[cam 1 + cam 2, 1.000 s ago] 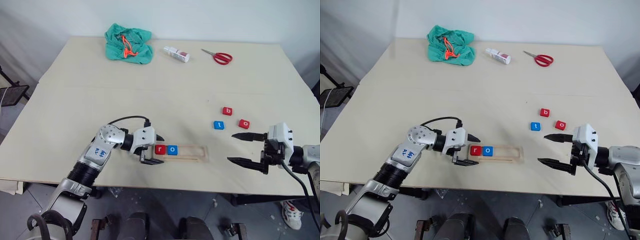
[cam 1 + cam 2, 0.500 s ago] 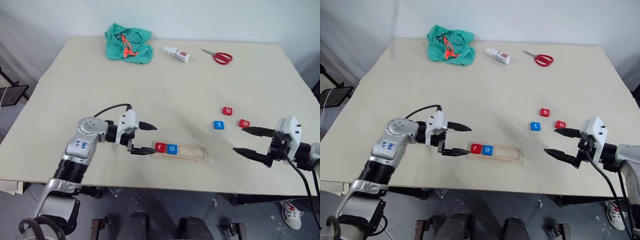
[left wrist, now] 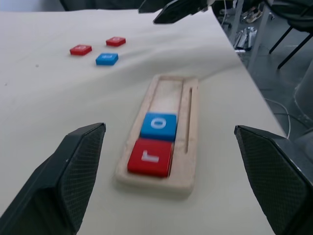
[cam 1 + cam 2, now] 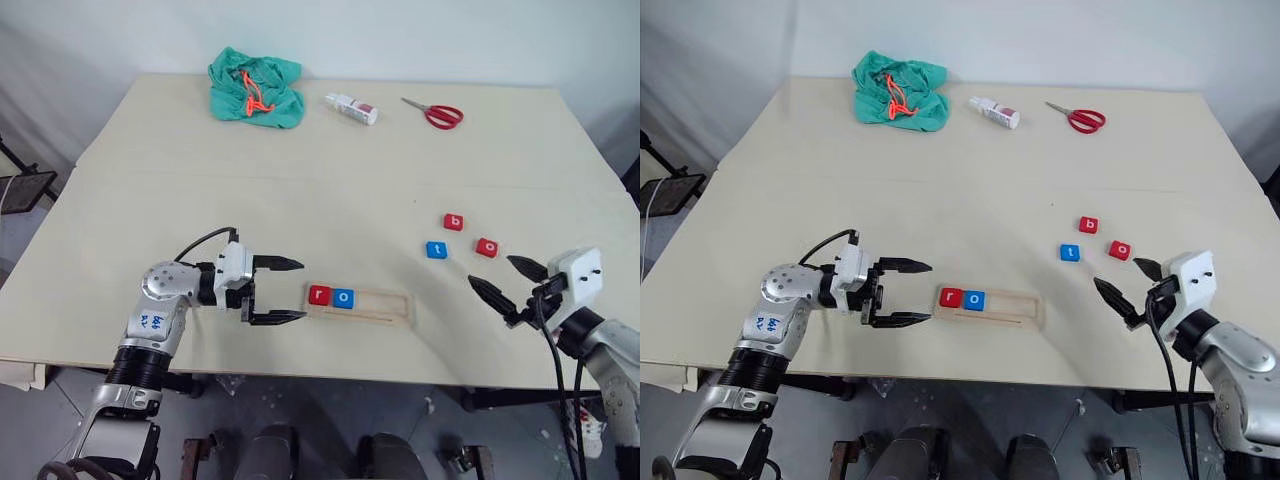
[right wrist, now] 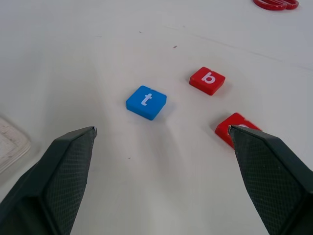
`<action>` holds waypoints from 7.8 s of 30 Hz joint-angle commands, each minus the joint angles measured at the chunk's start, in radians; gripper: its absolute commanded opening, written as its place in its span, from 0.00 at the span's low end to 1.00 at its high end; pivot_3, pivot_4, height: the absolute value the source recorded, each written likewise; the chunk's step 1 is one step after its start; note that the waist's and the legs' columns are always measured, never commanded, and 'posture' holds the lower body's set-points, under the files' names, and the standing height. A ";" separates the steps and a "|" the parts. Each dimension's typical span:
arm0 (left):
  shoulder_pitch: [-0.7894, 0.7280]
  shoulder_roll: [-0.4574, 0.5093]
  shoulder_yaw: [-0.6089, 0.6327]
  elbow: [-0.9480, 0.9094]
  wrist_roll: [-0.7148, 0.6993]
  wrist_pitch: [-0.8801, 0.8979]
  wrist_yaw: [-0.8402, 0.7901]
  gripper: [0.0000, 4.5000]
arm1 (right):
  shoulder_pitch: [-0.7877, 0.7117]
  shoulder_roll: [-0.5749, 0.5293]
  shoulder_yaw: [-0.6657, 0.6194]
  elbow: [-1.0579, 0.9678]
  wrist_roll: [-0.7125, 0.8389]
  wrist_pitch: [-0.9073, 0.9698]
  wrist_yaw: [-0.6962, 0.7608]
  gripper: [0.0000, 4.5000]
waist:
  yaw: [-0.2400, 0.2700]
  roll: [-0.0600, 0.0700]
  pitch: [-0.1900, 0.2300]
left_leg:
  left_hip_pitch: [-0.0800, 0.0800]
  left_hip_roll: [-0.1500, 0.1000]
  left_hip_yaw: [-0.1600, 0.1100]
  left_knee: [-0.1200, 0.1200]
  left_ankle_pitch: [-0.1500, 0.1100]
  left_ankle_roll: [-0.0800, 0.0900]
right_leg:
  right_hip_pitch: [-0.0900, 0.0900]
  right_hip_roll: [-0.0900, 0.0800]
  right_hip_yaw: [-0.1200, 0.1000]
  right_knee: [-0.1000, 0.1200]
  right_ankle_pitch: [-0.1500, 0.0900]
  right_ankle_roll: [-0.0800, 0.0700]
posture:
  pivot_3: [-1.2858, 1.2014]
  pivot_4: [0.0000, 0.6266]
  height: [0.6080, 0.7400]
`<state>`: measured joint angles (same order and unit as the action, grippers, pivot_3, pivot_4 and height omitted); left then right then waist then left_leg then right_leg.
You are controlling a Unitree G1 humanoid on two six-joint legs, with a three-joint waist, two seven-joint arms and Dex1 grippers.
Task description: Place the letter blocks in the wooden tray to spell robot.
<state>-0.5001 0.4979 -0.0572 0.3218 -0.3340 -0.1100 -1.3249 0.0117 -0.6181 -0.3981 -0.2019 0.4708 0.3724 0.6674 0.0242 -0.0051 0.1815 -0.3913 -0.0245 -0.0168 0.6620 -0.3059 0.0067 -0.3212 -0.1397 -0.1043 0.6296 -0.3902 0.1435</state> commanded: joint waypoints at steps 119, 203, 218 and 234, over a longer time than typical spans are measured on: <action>-0.073 -0.013 0.061 0.150 -0.032 -0.191 -0.113 1.00 | 0.008 0.393 0.230 -0.613 -0.170 0.723 -0.623 0.55 | -0.026 0.001 0.000 | 0.002 -0.001 -0.001 -0.004 0.000 0.000 | -0.005 0.000 0.004 0.008 0.000 0.000 | 0.52 0.24 1.00; -0.127 -0.032 0.042 0.289 -0.036 -0.289 -0.218 1.00 | -0.496 -0.206 0.500 -0.106 -0.089 0.268 0.445 0.33 | -0.003 0.000 0.000 | -0.001 0.000 -0.002 0.001 0.000 0.001 | -0.001 0.000 -0.002 0.000 0.000 0.000 | 0.52 0.24 1.00; -0.059 0.027 0.063 0.206 -0.052 -0.271 -0.185 1.00 | -0.535 -0.090 0.681 0.031 -0.226 0.176 0.392 0.33 | -0.010 -0.001 0.000 | -0.001 0.000 -0.002 0.001 0.000 0.001 | -0.002 -0.001 -0.001 0.001 0.000 0.000 | 0.52 0.24 1.00; -0.039 0.023 0.071 0.162 -0.049 -0.259 -0.145 1.00 | -0.565 -0.062 0.688 0.029 -0.238 0.163 0.452 0.77 | -0.026 0.000 0.000 | -0.001 0.000 -0.003 0.001 0.000 0.001 | -0.002 0.000 -0.002 0.002 0.000 0.000 | 0.52 0.24 1.00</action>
<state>-0.5415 0.5201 -0.0051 0.5173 -0.3664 -0.3678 -1.4750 -0.5521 -0.6769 0.3086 -0.1227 0.2100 0.5306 1.1101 -0.0022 -0.0056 0.1818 -0.3926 -0.0245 -0.0197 0.6625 -0.3060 0.0080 -0.3235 -0.1402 -0.1058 0.6317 -0.3899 0.1439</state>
